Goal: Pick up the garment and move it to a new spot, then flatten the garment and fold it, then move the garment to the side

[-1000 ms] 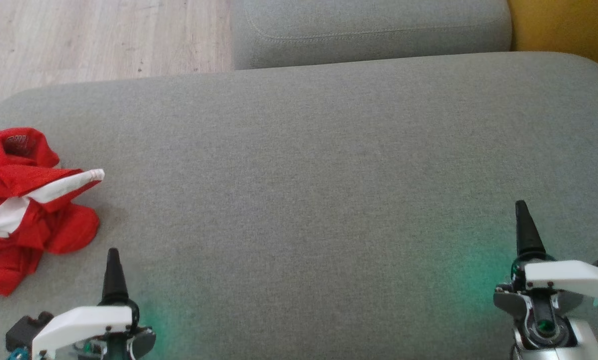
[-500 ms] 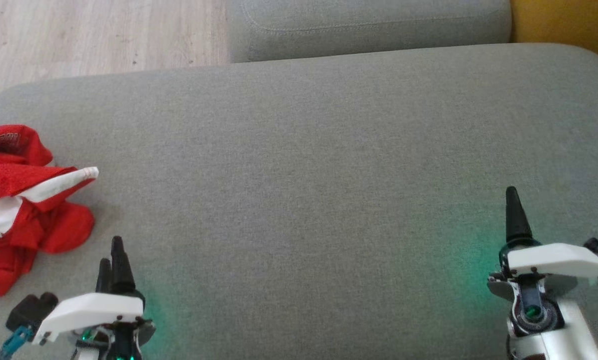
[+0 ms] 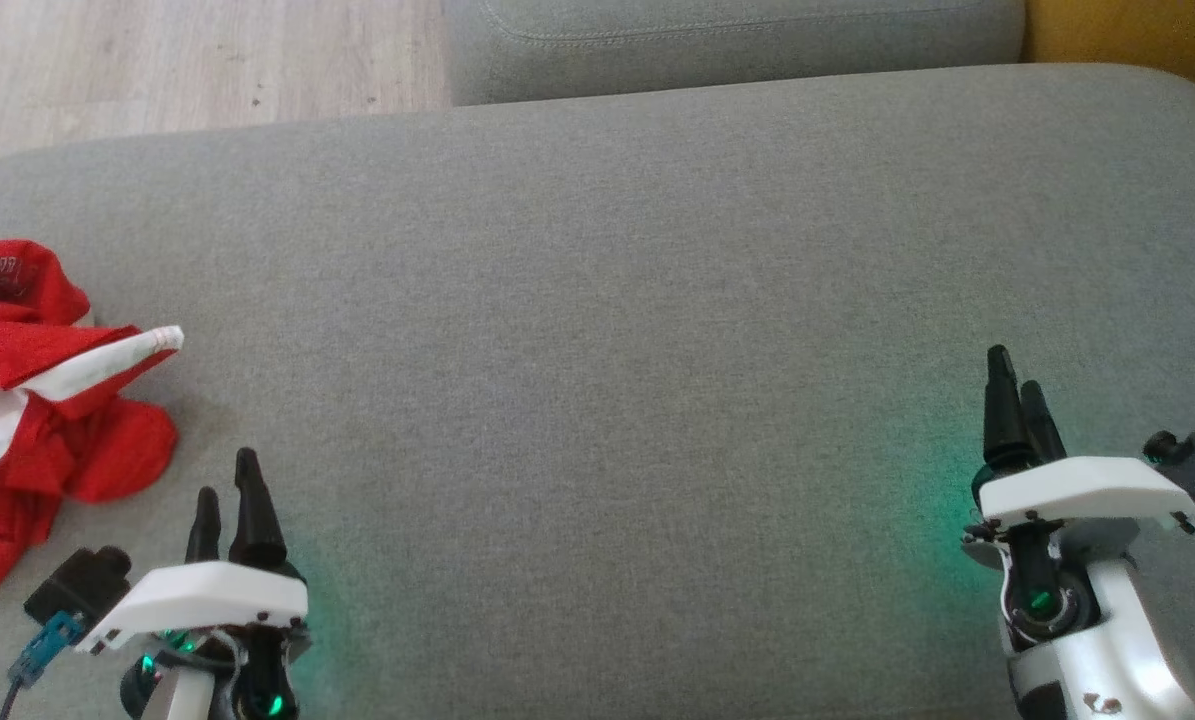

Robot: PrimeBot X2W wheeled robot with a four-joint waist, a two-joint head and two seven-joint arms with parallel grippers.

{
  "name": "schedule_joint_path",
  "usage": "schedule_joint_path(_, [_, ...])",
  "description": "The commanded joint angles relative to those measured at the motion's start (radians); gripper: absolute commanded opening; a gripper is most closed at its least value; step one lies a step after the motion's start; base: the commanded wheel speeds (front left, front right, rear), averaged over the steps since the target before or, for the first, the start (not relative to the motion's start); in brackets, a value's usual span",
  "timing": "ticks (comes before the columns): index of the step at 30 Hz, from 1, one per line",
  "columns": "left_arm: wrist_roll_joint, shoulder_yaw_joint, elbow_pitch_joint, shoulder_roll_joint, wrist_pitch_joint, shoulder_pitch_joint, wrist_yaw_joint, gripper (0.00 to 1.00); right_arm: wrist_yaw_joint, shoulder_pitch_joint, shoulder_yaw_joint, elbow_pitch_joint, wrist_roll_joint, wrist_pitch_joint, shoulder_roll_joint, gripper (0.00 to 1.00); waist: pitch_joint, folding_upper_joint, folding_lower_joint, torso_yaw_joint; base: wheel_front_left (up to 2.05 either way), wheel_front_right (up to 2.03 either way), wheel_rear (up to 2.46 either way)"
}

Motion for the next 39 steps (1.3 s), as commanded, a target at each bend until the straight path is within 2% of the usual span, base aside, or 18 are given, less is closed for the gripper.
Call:
schedule_joint_path(1, [0.035,0.006,-0.022,0.025,-0.015,-0.06,0.001,1.0,0.0,-0.063,0.015,-0.019,-0.035,-0.015,-0.01,1.0,0.002,-0.0001,-0.0001,-0.002,0.0,0.0,0.0])
schedule_joint_path(15, [0.214,-0.022,0.0,0.028,-0.056,-0.066,0.016,1.0,0.0,-0.099,0.034,0.045,-0.24,-0.056,-0.005,1.0,0.014,-0.0001,-0.0001,-0.011,0.0,0.0,0.0])
schedule_joint_path(39, [0.504,-0.076,0.003,0.017,-0.125,-0.06,0.06,1.0,-0.001,-0.112,0.104,0.082,-0.503,-0.124,-0.002,1.0,0.036,-0.0001,-0.0001,-0.007,0.0,0.0,0.0])
